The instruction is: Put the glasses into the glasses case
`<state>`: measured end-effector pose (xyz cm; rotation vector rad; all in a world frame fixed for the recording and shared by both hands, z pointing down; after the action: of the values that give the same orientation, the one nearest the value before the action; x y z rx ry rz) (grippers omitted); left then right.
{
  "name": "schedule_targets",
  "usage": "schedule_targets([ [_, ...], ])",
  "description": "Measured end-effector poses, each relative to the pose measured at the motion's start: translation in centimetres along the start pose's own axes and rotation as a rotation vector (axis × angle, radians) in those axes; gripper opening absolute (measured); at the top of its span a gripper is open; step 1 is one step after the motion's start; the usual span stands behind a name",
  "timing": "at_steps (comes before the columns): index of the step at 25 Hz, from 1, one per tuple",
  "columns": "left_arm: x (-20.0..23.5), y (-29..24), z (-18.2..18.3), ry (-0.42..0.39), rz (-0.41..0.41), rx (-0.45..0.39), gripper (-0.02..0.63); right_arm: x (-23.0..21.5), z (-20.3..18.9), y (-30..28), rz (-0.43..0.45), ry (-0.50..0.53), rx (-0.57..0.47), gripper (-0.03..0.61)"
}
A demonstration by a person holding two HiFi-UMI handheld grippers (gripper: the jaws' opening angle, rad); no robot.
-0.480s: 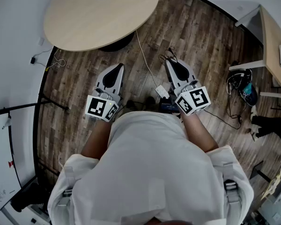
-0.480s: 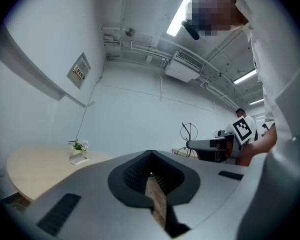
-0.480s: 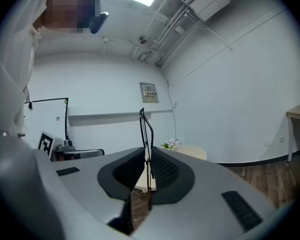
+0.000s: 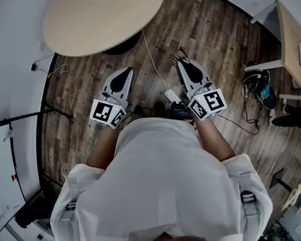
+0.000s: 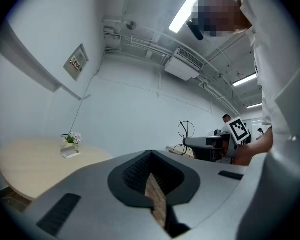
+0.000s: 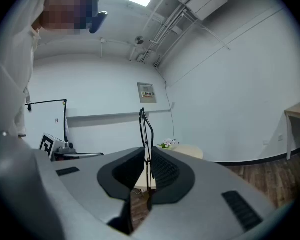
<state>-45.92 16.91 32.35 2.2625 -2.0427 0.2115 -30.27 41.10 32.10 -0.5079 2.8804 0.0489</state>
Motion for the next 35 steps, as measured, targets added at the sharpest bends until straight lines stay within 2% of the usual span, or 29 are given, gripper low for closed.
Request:
schedule_targets([
  [8,-1.9,-3.6,0.1,0.011,-0.026,0.013,0.012,-4.1,0.7,2.7,-0.049,-0.041,-0.003,0.052],
  [15,-4.1,-7.3,0.4,-0.009,-0.026,0.006,0.012,-8.9,1.9,6.2,-0.050,-0.023,-0.046,0.052],
  [20,-5.6,-8.6,0.8,-0.033,-0.030,0.009,0.012,-11.6,1.4,7.7,-0.070,-0.060,-0.044,0.052],
  [28,-2.6,-9.3,-0.7,-0.005,0.021,0.049,0.012,-13.9,-0.3,4.5,-0.065,-0.102,-0.019,0.052],
  [35,2.8,-14.2,-2.1,0.045,0.031,0.035,0.012,-17.4,-0.3,-2.2,-0.064,-0.093,0.028,0.052],
])
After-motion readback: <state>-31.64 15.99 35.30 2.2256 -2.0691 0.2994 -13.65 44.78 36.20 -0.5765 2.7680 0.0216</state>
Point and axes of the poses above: the fingertips, and each gripper's own axes: y backward along the fingers, x to its left, z out of its top, the point moved 10 cm from there along y, backward along the fingers, and after that the axes turned 3 degrees about z, right-handed, at the moved point
